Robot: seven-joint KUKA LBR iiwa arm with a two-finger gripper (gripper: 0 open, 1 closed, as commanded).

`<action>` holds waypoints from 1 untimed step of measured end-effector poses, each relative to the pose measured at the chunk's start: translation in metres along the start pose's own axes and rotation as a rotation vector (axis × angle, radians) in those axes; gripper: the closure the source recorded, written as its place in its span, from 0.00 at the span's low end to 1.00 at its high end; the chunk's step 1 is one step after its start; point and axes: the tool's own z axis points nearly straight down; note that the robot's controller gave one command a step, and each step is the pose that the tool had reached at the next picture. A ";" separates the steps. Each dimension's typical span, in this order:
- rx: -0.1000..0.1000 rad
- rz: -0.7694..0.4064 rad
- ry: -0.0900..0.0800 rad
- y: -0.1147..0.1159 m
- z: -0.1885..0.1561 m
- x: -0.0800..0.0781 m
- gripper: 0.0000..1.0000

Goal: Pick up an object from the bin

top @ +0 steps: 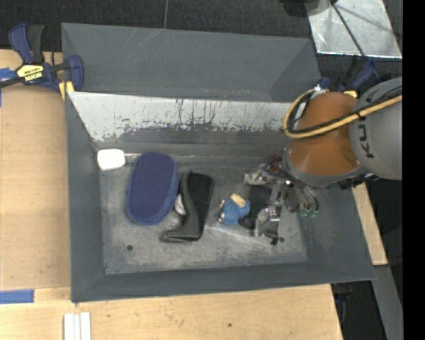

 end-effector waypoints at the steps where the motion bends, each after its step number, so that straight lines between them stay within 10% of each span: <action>1: 0.002 0.022 0.003 0.005 -0.028 0.009 0.00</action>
Offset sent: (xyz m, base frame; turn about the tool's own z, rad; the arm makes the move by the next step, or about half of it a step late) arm -0.0103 0.0058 0.0253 0.0220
